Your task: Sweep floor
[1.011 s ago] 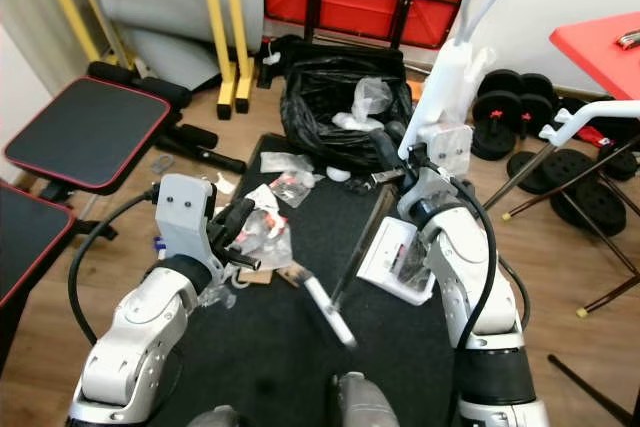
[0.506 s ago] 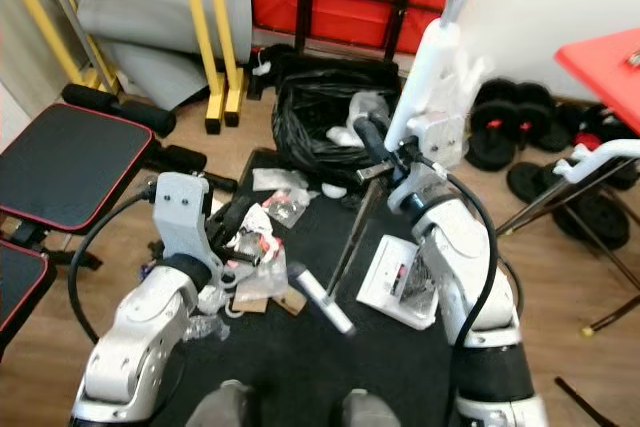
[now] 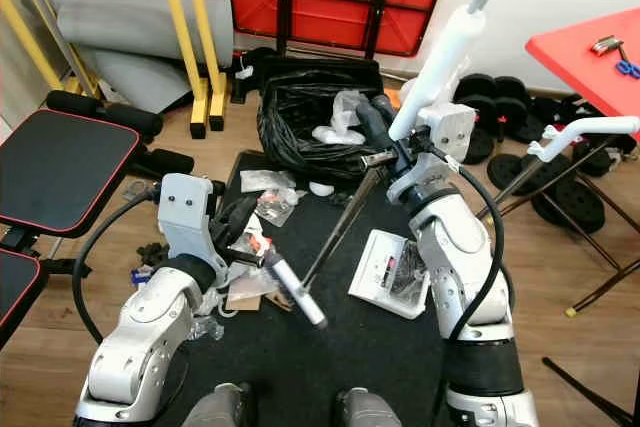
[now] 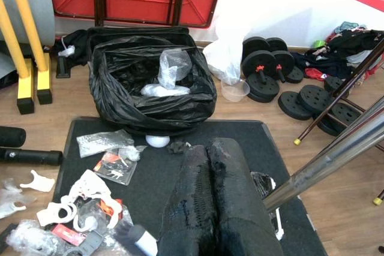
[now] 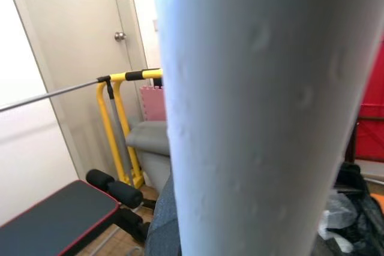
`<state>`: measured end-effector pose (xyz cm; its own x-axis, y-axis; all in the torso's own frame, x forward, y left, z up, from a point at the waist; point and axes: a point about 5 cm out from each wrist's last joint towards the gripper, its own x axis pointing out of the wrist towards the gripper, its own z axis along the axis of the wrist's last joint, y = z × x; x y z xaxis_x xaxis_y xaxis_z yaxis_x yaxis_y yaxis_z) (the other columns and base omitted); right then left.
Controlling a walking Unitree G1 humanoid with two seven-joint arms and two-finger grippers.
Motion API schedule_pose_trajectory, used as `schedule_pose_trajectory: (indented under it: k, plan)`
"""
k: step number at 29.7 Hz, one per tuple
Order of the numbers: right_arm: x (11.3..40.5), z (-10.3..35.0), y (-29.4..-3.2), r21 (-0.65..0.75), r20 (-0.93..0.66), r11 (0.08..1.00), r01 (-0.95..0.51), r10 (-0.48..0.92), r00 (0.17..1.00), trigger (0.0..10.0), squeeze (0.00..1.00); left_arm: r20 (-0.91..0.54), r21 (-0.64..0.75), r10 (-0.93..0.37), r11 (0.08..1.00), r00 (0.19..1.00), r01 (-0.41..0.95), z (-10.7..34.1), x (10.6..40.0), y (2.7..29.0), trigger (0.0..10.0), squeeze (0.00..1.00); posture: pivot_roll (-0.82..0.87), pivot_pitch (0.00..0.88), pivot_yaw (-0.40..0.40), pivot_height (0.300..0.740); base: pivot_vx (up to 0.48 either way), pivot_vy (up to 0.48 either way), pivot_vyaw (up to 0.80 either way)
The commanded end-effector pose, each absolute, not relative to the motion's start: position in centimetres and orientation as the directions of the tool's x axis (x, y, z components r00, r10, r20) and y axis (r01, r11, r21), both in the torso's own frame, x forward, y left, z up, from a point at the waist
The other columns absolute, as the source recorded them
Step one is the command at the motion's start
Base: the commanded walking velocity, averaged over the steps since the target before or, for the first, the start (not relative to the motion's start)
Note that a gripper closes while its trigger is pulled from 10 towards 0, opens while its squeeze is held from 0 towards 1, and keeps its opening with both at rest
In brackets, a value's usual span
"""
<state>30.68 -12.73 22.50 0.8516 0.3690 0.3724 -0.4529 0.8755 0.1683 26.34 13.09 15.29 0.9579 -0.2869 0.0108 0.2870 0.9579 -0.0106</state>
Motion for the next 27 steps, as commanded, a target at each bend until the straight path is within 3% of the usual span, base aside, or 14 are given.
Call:
schedule_pose_trajectory:
  k: [1, 6, 8, 10, 16, 22, 27]
  plan:
    - [30.6, 23.1, -13.4, 0.207, 0.399, 0.874, -0.441, 0.336, 0.853, 10.0, 0.0, -0.003, -0.022, -0.303, 0.953, 0.953, 0.303, 15.0, 26.2, 12.7, 10.0, 0.0, -0.1, 0.199, -0.183, 0.74, 0.0, 0.0, 0.0]
    - [30.7, 23.1, -13.4, 0.162, 0.388, 0.889, -0.427, 0.341, 0.856, 10.0, 0.0, -0.002, -0.022, -0.305, 0.952, 0.952, 0.305, 15.1, 26.2, 12.7, 10.0, 0.0, -0.11, 0.199, -0.183, 0.74, 0.0, 0.0, 0.0]
    - [30.5, 23.0, -12.9, -0.006, 0.381, 0.906, -0.423, 0.393, 0.837, 10.0, 0.0, -0.002, -0.021, -0.305, 0.952, 0.952, 0.305, 15.1, 26.2, 12.7, 10.0, 0.0, -0.11, 0.198, -0.183, 0.74, 0.0, 0.0, 0.0]
    - [30.4, 23.0, -12.7, -0.017, 0.392, 0.901, -0.433, 0.405, 0.826, 10.0, 0.0, -0.001, -0.02, -0.304, 0.952, 0.953, 0.304, 15.1, 26.2, 12.7, 10.0, 0.0, -0.11, 0.199, -0.184, 0.74, 0.0, 0.0, 0.0]
    - [30.6, 23.0, -12.8, 0.079, 0.423, 0.893, -0.443, 0.372, 0.826, 10.0, 0.0, 0.009, 0.0, -0.303, 0.953, 0.953, 0.303, 15.4, 26.2, 12.8, 10.0, 0.0, -0.11, 0.211, -0.187, 0.74, 0.0, 0.0, 0.0]
    - [30.7, 22.9, -12.8, 0.085, 0.418, 0.893, -0.441, 0.37, 0.83, 10.0, 0.0, 0.013, 0.009, -0.307, 0.952, 0.952, 0.307, 15.6, 26.2, 12.8, 10.0, 0.0, -0.11, 0.22, -0.187, 0.74, 0.0, 0.0, 0.0]
    - [31.5, 23.0, -12.1, 0.111, 0.423, 0.892, -0.439, 0.357, 0.833, 10.0, 0.0, 0.027, 0.065, -0.331, 0.942, 0.943, 0.329, 16.4, 25.9, 12.7, 10.0, 0.0, -0.12, 0.294, -0.185, 0.74, 0.0, 0.0, 0.0]
